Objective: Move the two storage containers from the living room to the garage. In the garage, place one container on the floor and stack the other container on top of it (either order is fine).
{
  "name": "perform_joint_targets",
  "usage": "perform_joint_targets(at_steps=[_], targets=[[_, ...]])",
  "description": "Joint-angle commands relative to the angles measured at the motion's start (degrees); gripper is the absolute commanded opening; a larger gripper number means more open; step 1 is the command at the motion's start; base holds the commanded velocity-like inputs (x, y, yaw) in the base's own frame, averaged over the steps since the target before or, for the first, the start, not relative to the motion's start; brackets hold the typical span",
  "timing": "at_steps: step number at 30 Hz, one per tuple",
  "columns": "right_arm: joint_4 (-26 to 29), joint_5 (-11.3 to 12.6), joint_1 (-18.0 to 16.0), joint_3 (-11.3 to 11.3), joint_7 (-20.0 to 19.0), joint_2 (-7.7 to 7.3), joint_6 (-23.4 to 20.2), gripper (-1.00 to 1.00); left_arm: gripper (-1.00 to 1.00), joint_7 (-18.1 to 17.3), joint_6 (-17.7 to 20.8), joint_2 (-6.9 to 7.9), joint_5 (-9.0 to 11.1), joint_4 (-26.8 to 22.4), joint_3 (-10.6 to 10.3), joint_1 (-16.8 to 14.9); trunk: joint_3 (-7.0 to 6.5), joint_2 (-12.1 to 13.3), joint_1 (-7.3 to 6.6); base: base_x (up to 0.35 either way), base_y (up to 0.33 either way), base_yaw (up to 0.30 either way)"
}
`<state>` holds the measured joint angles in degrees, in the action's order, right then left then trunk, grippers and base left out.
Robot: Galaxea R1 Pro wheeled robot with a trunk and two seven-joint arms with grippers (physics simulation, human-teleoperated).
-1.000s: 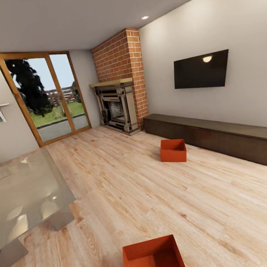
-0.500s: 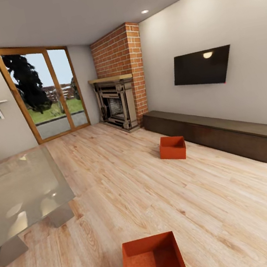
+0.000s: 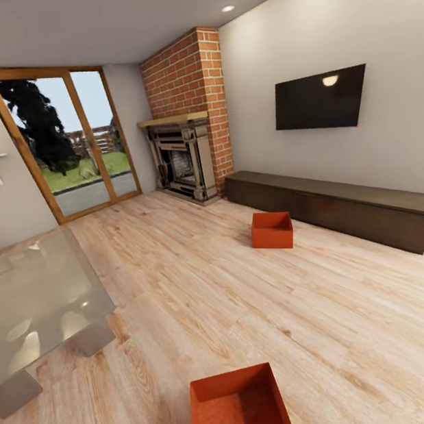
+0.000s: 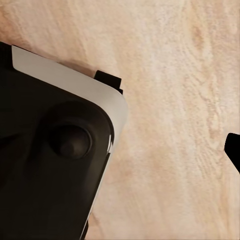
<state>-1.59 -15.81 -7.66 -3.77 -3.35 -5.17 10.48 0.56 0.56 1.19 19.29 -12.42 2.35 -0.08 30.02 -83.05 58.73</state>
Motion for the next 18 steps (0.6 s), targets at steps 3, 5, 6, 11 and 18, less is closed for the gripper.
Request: perform_joint_targets(at_steps=[3,5,6,11,18], targets=[[-0.17,0.08,-0.08,-0.36,-0.08,-0.01,0.33,1.00,1.00,0.06,0.06,-0.04,0.05,-0.06,0.20,-0.01,0.33,-0.03,0.00,0.000,0.000,0.000],[-0.17,0.08,-0.08,-0.36,-0.08,-0.01,0.33,1.00,1.00,0.06,0.06,-0.05,0.05,-0.06,0.23,-0.01,0.51,-0.03,0.00,0.000,0.000,0.000],[-0.17,0.08,-0.08,-0.36,-0.08,-0.01,0.33,1.00,1.00,0.06,0.06,-0.05,0.05,-0.06,0.22,-0.01,0.60,-0.03,0.00,0.000,0.000,0.000],[-0.17,0.12,-0.08,-0.36,-0.02,-0.01,0.33,1.00,1.00,0.06,0.06,-0.05,0.05,-0.06,0.22,-0.01,1.06,-0.03,0.00,0.000,0.000,0.000],[-0.17,0.17,-0.08,-0.36,0.01,-0.01,0.33,1.00,1.00,0.06,0.06,-0.05,0.05,-0.06,0.20,-0.01,1.69,-0.03,0.00,0.000,0.000,0.009]])
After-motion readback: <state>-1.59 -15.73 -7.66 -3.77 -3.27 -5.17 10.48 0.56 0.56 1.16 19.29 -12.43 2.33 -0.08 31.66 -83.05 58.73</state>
